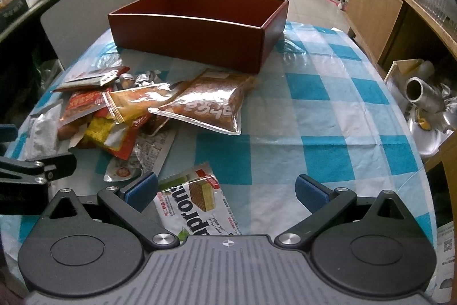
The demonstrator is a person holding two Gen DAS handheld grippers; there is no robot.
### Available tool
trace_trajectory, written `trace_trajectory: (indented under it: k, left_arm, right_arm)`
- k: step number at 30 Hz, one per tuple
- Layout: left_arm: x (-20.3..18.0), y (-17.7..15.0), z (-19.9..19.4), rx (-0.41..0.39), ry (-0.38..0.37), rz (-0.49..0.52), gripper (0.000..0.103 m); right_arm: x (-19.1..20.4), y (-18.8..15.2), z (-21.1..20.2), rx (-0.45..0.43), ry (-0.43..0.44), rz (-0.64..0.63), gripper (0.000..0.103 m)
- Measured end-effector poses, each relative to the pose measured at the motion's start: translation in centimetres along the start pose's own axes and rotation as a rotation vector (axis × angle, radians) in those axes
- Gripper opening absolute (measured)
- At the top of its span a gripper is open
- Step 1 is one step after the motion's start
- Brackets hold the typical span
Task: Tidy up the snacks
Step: 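Move the right gripper toward the white Kapronos wafer pack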
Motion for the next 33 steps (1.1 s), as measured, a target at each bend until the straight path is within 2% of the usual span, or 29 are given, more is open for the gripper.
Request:
trace_trajectory:
  k: [22, 33]
  left_arm:
    - [-0.1, -0.1, 0.0, 0.004, -0.002, 0.015, 0.099]
    - [-0.3, -0.5, 0.2, 0.017, -0.005, 0.031, 0.099]
  right_arm:
    - [0.3, -0.4, 0.4, 0.032, 0.015, -0.009, 0.103]
    - [0.4, -1.4, 1.1, 0.079, 0.023, -0.027, 0.103]
Point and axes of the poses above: each gripper's, at about its wrist camera, not at the fingertips, and z roughly the way its jaws point, x to its left, y to its top, the point moved 10 cm from there along z, roughly the way its jaws point
